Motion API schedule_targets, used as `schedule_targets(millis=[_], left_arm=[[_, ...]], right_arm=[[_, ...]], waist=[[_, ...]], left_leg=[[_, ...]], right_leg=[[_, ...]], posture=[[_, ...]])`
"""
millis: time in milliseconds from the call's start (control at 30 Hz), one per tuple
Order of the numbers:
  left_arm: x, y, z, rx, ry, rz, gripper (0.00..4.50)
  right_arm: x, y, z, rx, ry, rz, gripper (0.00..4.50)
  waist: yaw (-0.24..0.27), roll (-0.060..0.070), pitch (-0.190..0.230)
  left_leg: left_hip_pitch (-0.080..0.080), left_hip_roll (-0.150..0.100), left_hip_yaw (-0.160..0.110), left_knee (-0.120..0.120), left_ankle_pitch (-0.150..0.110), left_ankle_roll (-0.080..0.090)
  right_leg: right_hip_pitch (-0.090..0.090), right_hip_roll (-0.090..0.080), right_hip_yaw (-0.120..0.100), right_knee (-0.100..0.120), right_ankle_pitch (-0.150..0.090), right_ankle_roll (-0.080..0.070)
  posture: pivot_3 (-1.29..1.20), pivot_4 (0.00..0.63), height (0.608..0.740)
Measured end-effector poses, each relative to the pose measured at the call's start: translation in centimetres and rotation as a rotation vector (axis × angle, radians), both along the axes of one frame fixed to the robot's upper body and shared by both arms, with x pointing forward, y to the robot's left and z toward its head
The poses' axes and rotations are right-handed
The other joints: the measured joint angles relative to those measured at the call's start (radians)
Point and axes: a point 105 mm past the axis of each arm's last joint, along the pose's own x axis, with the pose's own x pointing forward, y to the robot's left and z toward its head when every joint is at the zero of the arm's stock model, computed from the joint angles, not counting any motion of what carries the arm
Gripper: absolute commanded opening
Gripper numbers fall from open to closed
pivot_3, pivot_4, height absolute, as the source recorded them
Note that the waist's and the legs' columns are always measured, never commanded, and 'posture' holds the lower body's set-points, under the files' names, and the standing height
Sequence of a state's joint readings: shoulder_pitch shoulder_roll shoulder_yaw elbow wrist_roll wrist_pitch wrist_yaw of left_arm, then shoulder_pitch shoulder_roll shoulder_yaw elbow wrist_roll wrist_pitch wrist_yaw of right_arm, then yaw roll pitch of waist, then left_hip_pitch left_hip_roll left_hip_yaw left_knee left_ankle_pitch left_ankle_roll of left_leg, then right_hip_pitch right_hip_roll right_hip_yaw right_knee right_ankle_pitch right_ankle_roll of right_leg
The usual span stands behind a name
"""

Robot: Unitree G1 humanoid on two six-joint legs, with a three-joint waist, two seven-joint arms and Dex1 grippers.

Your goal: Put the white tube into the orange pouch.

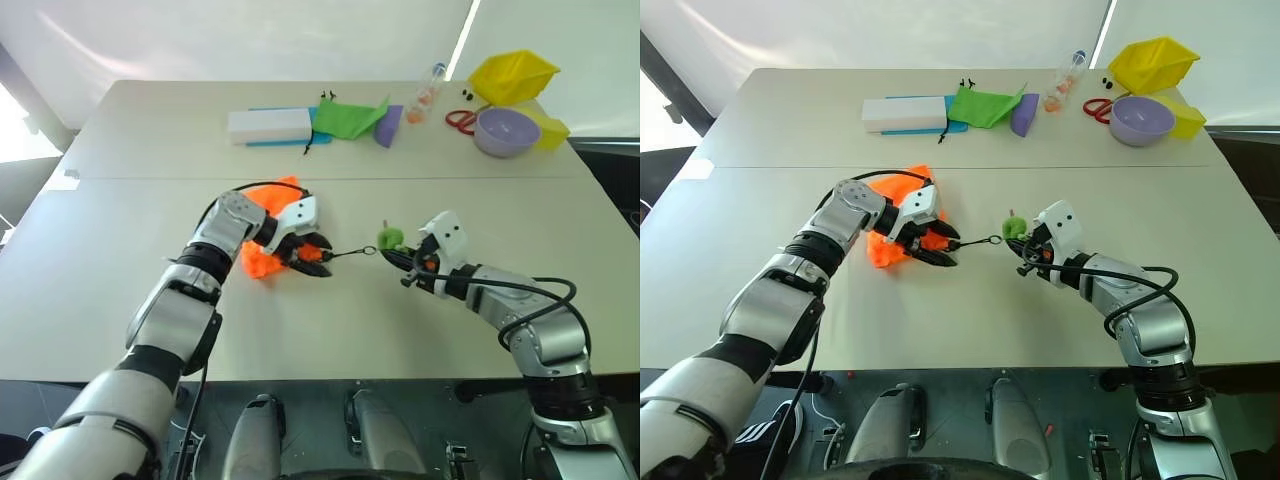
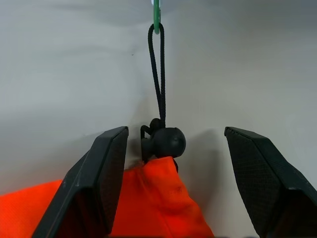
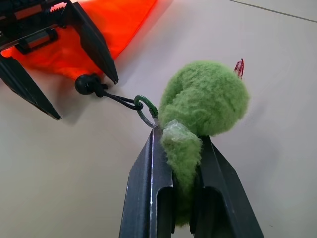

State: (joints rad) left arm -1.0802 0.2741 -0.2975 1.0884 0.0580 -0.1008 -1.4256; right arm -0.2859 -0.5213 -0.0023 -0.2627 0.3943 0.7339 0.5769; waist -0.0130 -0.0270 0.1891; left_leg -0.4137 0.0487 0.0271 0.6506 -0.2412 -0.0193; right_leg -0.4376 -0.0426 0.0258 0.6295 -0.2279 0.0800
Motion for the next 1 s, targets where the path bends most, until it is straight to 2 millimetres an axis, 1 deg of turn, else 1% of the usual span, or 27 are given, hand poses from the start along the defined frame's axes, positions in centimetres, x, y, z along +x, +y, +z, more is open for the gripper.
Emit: schedule_targets(millis=[67,367,733,1000], left_arm=[[0.02,-0.08,0.08,0.0,0.002,-0.002,2.46],[-0.21,-0.03,0.19,-0.003,0.019,-0.021,2.46],[0.23,0.05,0.0,0.032,-0.036,-0.005,2.46],[0.22,-0.07,0.01,0.027,-0.032,-0.004,2.46]], right_arm=[[0.02,0.02,0.01,0.001,-0.002,-0.001,0.0],[0.07,0.08,0.01,-0.004,-0.008,-0.004,0.0],[0.17,0.1,0.18,-0.009,-0.023,-0.007,0.0],[0.2,0.09,0.15,-0.012,-0.025,-0.01,0.0]], waist=[[0.0,0.0,0.0],[0.0,0.0,0.0],[0.0,0.0,0.0],[0.0,0.0,0.0]], left_leg=[[0.0,0.0,0.0,0.0,0.0,0.0],[0.0,0.0,0.0,0.0,0.0,0.0],[0.0,0.0,0.0,0.0,0.0,0.0],[0.0,0.0,0.0,0.001,0.0,0.0]], right_leg=[[0.0,0.0,0.0,0.0,0.0,0.0],[0.0,0.0,0.0,0.0,0.0,0.0],[0.0,0.0,0.0,0.001,0.001,0.003],[0.0,0.0,0.0,0.001,0.001,0.003]], posture=[[0.0,0.15,0.74],[0.0,0.15,0.74],[0.0,0.15,0.74],[0.0,0.15,0.74]])
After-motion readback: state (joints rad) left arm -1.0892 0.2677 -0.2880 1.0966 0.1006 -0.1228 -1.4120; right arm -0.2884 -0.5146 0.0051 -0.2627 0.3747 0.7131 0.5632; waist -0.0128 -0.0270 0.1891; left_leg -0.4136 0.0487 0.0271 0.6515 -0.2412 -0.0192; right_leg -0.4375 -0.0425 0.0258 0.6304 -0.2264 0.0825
